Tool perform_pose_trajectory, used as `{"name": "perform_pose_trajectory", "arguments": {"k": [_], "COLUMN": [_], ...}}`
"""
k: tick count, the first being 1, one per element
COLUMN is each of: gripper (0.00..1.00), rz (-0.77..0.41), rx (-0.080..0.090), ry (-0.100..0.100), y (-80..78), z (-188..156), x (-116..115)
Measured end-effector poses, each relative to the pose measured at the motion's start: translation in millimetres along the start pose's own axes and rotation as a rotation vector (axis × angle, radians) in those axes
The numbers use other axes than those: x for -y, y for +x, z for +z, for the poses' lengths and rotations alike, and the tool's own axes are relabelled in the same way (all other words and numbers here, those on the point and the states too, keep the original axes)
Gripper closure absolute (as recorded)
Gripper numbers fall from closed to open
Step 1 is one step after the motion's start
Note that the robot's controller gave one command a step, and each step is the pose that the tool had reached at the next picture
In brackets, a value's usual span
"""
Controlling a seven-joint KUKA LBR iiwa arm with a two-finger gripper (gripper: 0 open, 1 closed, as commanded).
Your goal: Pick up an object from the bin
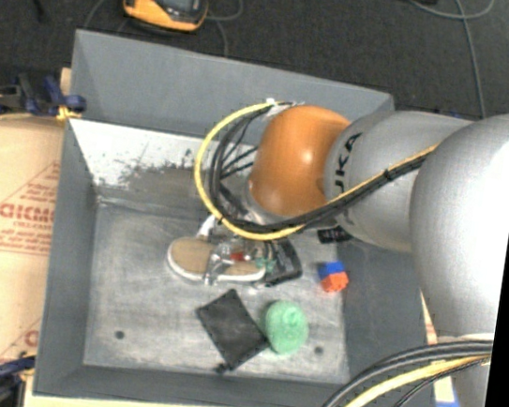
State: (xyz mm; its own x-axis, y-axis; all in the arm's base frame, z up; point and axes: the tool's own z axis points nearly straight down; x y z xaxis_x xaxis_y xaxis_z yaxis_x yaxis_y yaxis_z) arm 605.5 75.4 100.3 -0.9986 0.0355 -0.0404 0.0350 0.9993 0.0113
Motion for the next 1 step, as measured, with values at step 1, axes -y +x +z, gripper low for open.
{"name": "perform_pose_trajectory", "arguments": {"k": [1], "gripper": [1.00], "rz": [0.000], "rx": [0.000], "ry": [0.000], "y": [0.0], "z": [0.0], "x": [0.0]}}
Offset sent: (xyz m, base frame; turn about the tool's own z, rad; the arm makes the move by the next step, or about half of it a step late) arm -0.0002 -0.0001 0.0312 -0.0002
